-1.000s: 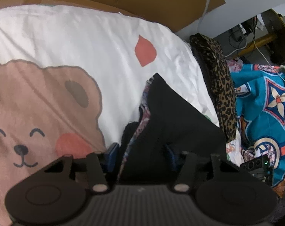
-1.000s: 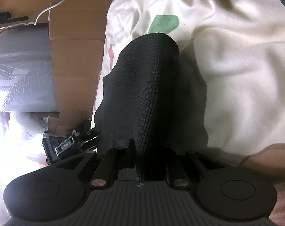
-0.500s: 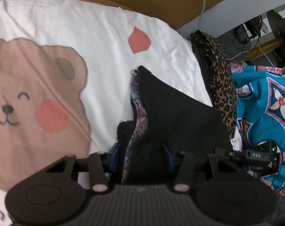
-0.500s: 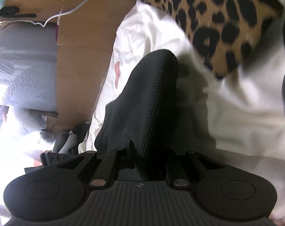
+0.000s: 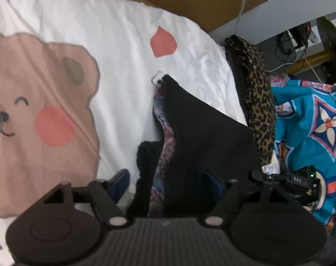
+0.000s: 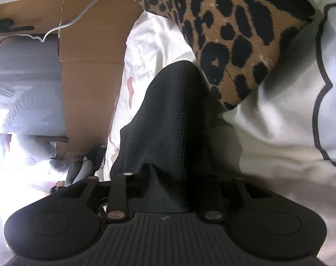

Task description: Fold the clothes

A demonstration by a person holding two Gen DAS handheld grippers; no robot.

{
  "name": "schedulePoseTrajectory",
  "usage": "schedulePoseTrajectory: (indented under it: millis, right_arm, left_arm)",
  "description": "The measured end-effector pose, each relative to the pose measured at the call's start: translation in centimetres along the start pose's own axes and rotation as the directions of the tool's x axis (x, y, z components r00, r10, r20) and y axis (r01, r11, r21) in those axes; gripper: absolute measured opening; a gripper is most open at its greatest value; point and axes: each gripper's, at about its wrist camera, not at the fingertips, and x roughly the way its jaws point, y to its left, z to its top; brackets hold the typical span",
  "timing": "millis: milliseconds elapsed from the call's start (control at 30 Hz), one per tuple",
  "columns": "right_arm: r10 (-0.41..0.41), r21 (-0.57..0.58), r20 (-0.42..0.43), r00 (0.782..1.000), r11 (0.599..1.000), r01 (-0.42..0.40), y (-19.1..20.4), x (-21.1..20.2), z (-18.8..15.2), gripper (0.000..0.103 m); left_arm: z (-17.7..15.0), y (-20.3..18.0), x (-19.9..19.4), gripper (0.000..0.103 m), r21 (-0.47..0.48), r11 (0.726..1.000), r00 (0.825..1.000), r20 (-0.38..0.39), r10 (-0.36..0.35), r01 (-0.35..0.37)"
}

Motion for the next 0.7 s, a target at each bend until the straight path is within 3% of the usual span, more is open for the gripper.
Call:
schedulePoseTrajectory:
  millis: [267,333,400,433,500,633,700]
  right_arm:
    - [0.018,0.028,-0.037,0.999,0.999,-0.017,-1.1,0.6,-0.9,0.038]
    - [0.02,0.027,-0.049,0.999,0.999,-0.019,-1.2,1.0,-1.2,0.038]
    - [0.019,0.017,-0.056,0.998,1.0,-0.018,-1.1,1.2,-1.5,0.037]
    - [0.019,0.011,-0.057,0.998,1.0,-0.018,-1.0,1.2,-1.5,0.037]
    - [0.024,-0.005,-0.056,0.998,1.0,-0.024,-0.7,1.2,-1.6,0.027]
    - [0.044,-0.032,-0.058,0.997,0.998,-0.046,0.0,1.0,-1.5,0.022]
    - [0.046,-0.039,-0.06,0.997,0.998,-0.048,0.1,0.8,-1.6,0.024]
  left_arm:
    - [0.2,-0.6,2.0,0.093,0.046,0.995,0.996,-0.017,-0.088,0.088]
    - [0.4,-0.9,2.2,0.087,0.063,0.994,0.996,-0.02,-0.092,0.093]
    - [0.6,-1.0,2.2,0.066,0.09,0.993,0.997,-0.025,-0.076,0.078]
    - [0.7,-0.8,2.1,0.063,0.098,0.992,0.997,-0.029,-0.073,0.076]
    - [0.7,-0.6,1.6,0.049,0.122,0.989,0.996,-0.034,-0.08,0.084]
    - [0.8,-0.6,0.9,0.046,0.131,0.987,0.995,-0.031,-0.09,0.094]
    - [0.8,-0.6,1.2,0.055,0.113,0.99,0.996,-0.04,-0.076,0.08]
